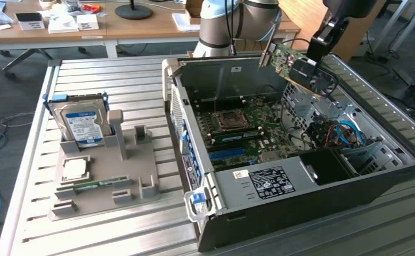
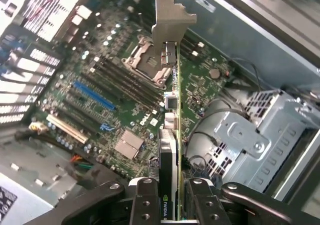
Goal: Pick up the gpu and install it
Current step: 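Insert the gpu into the slot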
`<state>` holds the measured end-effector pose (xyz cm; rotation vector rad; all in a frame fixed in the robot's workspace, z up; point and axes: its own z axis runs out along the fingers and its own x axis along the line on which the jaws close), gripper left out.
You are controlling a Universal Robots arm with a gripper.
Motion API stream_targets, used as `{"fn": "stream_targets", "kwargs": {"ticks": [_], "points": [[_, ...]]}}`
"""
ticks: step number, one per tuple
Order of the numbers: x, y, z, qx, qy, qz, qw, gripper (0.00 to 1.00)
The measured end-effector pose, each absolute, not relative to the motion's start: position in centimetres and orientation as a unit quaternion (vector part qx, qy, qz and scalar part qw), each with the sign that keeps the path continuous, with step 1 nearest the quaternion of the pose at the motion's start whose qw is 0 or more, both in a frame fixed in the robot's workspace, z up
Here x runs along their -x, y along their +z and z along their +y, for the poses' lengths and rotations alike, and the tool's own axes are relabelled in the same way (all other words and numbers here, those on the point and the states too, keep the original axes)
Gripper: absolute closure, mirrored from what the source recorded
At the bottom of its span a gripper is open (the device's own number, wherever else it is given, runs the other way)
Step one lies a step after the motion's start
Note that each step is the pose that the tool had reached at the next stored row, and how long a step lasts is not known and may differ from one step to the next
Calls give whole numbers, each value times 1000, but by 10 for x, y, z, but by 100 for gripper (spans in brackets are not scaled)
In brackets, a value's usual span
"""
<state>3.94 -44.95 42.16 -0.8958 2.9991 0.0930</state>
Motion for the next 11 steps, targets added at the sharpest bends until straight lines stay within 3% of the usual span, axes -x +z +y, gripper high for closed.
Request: {"fn": "stream_targets", "kwargs": {"ticks": [11], "points": [[-39,421,-450,381,30,924,2,73]]}}
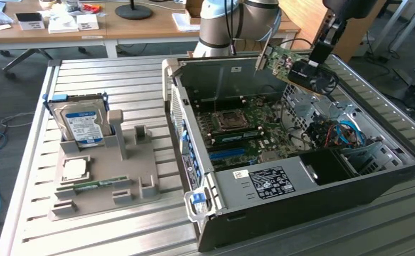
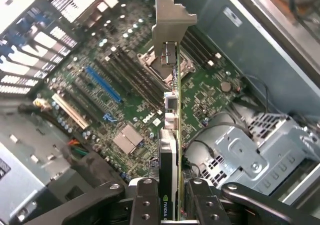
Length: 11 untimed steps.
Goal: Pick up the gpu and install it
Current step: 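Insert the gpu into the slot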
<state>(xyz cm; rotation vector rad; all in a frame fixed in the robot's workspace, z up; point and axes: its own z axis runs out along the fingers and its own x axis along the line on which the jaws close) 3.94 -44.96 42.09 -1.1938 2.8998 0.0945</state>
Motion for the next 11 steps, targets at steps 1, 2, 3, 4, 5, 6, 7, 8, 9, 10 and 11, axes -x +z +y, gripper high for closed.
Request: {"fn": "stream_targets", "kwargs": {"ticks": [1,2,3,4,5,6,7,8,9,10,11], "points": [[-39,421,-450,389,30,921,2,73],[-39,421,-450,397,30,917,2,73],[-39,421,-450,405,30,914,1,73],[-39,421,-450,413,30,910,1,73],[-39,421,-450,422,30,906,1,73],[-39,421,-450,430,30,902,0,73],[-39,420,-450,439,30,898,0,73],[-39,420,-450,447,30,894,0,73],[-39,420,-450,455,30,890,0,73],[-39,420,-450,463,30,886,-1,73],[-39,420,-450,471,30,882,-1,73]]}}
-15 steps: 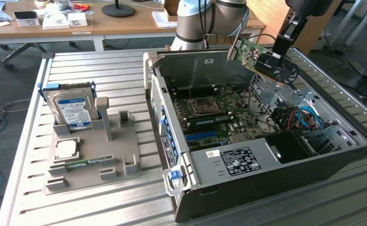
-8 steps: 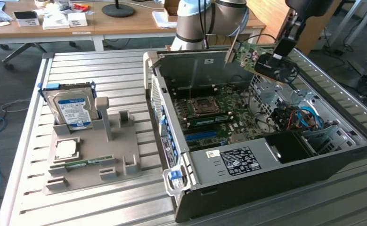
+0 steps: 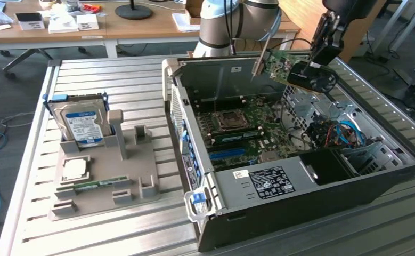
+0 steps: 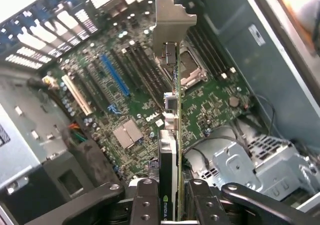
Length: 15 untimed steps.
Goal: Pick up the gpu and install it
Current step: 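Insert the gpu into the slot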
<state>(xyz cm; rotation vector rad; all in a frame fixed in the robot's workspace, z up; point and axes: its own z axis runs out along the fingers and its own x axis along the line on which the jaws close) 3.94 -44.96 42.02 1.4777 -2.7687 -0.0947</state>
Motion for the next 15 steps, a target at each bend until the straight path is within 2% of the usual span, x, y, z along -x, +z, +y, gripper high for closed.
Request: {"fn": "stream_targets", "kwargs": {"ticks": [15], "points": [[-39,419,-450,-586,-30,-809,5,73]]}}
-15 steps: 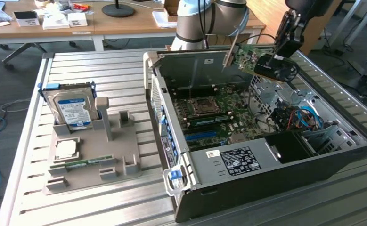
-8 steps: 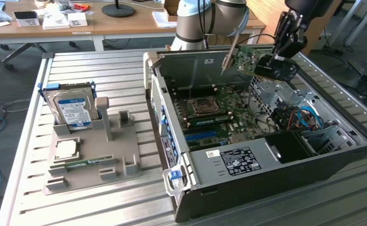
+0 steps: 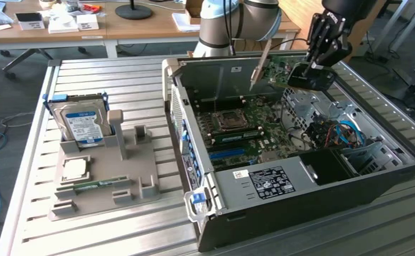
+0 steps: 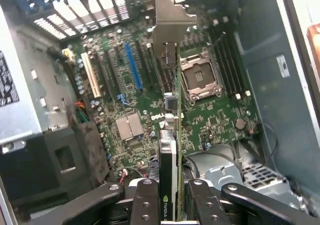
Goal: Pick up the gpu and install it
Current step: 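Insert the gpu into the slot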
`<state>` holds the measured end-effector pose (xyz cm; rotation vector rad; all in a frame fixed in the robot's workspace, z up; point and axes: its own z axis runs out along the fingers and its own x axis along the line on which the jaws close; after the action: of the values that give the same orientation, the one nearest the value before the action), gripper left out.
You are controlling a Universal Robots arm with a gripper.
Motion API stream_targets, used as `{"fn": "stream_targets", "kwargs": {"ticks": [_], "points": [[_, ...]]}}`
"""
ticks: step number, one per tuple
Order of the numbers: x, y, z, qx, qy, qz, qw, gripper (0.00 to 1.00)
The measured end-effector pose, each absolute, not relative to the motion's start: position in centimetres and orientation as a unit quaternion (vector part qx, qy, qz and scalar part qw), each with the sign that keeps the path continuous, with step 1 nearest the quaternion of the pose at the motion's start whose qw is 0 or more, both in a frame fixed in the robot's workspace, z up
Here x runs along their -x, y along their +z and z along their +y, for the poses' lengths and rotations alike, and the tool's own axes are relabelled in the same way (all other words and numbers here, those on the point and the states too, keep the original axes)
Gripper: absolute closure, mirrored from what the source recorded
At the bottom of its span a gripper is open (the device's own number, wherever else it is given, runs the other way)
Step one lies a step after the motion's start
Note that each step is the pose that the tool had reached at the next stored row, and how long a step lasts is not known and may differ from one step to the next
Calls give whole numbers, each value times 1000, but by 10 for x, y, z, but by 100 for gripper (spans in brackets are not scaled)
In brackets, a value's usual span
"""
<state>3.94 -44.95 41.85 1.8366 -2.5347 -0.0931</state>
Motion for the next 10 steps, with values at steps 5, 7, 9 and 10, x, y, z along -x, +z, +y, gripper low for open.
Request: {"fn": "stream_targets", "kwargs": {"ticks": [5,7,9,10], "points": [[-39,418,-450,-623,-29,-782,6,73],[-39,417,-450,-637,-29,-771,7,73],[-39,417,-450,-646,-29,-763,7,73],[-39,417,-450,-647,-29,-762,7,73]]}}
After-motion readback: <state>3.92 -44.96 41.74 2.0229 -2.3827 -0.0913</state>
